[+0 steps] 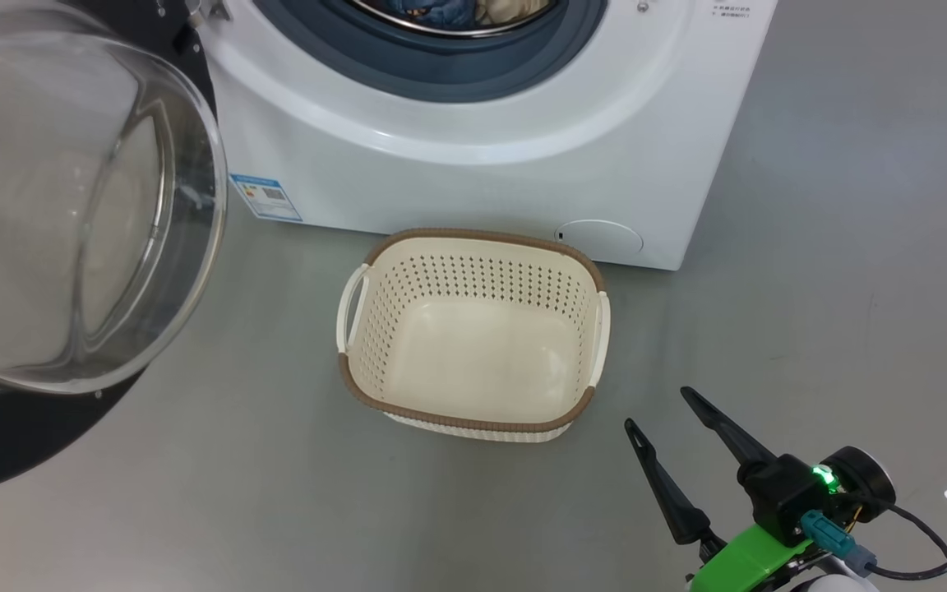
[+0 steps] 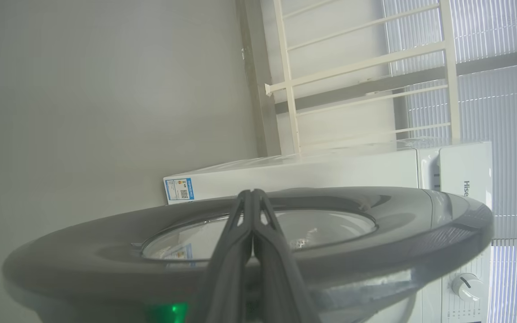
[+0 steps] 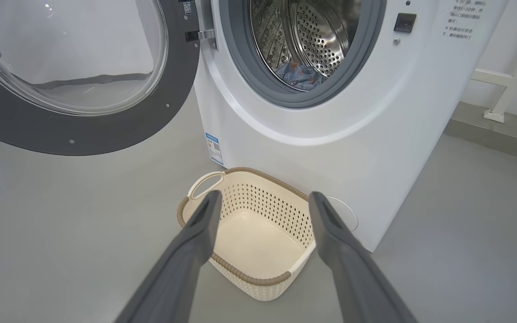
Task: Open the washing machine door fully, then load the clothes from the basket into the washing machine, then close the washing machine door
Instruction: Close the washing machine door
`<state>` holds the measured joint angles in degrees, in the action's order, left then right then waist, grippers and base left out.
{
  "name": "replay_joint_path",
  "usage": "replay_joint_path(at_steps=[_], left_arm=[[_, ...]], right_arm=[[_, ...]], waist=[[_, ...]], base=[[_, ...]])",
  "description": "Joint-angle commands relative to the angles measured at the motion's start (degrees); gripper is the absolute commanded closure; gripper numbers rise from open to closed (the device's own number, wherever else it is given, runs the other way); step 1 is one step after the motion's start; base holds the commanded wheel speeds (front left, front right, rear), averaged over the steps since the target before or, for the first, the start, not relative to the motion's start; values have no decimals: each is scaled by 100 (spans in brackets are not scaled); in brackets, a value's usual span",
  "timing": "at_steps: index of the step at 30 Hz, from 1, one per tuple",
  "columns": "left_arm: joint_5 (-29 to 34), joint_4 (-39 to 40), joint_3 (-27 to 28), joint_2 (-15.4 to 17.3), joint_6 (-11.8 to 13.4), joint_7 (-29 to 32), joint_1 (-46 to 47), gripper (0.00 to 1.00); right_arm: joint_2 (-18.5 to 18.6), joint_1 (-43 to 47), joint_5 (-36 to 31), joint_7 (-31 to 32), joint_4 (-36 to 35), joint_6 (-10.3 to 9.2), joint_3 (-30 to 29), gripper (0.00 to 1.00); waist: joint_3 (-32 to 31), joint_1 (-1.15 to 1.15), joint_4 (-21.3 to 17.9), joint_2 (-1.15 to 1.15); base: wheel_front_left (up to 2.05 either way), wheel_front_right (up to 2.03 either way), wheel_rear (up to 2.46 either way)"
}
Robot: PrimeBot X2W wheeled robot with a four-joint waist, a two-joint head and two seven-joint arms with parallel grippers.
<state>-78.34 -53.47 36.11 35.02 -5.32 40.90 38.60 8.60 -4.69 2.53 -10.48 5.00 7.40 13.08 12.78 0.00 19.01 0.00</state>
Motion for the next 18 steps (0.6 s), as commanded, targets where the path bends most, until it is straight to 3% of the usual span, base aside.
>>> replay_joint_path(at_steps=[1,18], left_arm=[[-87,236,4,205,-46,163,-136,100],[-321,1663,-31,-347,190,916,-928,100]], right_arm=[[-58,-13,-31,-56,-102,9,159,0],[-186,31,-4,-160,92,9,255,0]], waist=[[-72,0,4,0],[-347,0,-88,0]], base=[[0,0,0],[0,0,0]])
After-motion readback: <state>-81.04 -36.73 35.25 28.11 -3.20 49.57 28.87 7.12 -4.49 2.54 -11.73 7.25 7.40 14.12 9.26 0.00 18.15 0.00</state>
